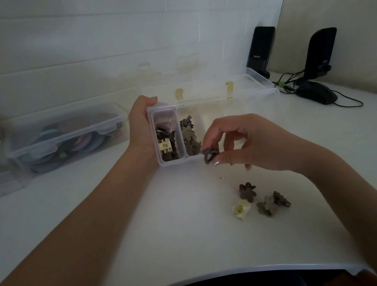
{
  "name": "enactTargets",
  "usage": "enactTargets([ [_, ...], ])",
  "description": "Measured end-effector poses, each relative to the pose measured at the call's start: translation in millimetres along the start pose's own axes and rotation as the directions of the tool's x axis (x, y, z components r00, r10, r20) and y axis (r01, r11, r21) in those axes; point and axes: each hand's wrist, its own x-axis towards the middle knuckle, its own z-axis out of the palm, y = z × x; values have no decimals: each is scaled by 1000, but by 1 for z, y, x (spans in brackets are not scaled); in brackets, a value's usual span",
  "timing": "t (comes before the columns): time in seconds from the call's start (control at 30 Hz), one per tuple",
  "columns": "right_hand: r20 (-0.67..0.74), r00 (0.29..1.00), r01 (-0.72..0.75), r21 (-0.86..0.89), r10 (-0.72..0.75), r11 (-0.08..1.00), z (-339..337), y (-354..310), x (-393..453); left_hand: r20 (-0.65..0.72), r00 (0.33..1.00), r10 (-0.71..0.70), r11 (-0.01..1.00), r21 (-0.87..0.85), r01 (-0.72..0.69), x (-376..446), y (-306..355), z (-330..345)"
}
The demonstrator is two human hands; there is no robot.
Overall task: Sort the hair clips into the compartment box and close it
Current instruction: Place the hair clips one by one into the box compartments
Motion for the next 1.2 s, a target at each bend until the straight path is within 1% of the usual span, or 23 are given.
enactTargets([
  [0.1, -52, 998, 37, 2, -37, 999, 3, 0, 1, 54, 998, -40, 999, 4, 39, -1, 1, -1],
  [0.13, -99, 994, 55, -12, -56, 998, 3, -1, 1, 74, 996, -52, 999, -9, 52, -2, 1, 0],
  [0.2, -238, 967, 78, -74, -94, 994, 0, -2, 1, 89, 996, -21, 999, -34, 24, -2, 2, 1],
  [0.27, -403, 910, 47, -124, -94, 991, -8, 0, 0, 125, 992, 34, 997, -67, -26, 1, 1, -1],
  [0.37, -626, 777, 22, -81, -68, 996, -28, 7, -3, 141, 988, 55, 998, -47, -49, 2, 8, -4],
  [0.43, -711, 701, 5, -60, -46, 998, -39, 13, -5, 115, 992, 54, 998, -48, -48, 3, 15, -8],
  [0.47, -729, 684, -12, -53, -30, 999, -43, 16, -6, 109, 992, 62, 996, -71, -54, 5, 18, -10],
  [0.53, -728, 685, -47, -47, -2, 998, -46, 22, -7, 121, 989, 81, 993, -95, -70, 8, 23, -16],
  [0.6, -697, 717, -76, -70, 5, 995, -44, 25, -5, 127, 988, 85, 991, -110, -71, 10, 25, -20],
  [0.7, -644, 764, -76, -140, -32, 987, -38, 25, -3, 116, 988, 104, 992, -85, -94, 7, 27, -21],
  [0.77, -634, 772, -83, -162, -40, 983, -36, 25, -3, 112, 986, 120, 992, -58, -114, 5, 28, -20],
  [0.9, -629, 776, -118, -208, -40, 971, -33, 24, -5, 103, 987, 122, 991, -73, -115, 5, 31, -23],
  [1.07, -623, 780, -87, -202, -59, 975, -30, 17, -5, 110, 989, 101, 993, -78, -93, 8, 30, -26],
  [1.2, -564, 822, -55, -220, -82, 974, -20, 12, -2, 103, 989, 104, 994, -50, -99, 8, 30, -27],
])
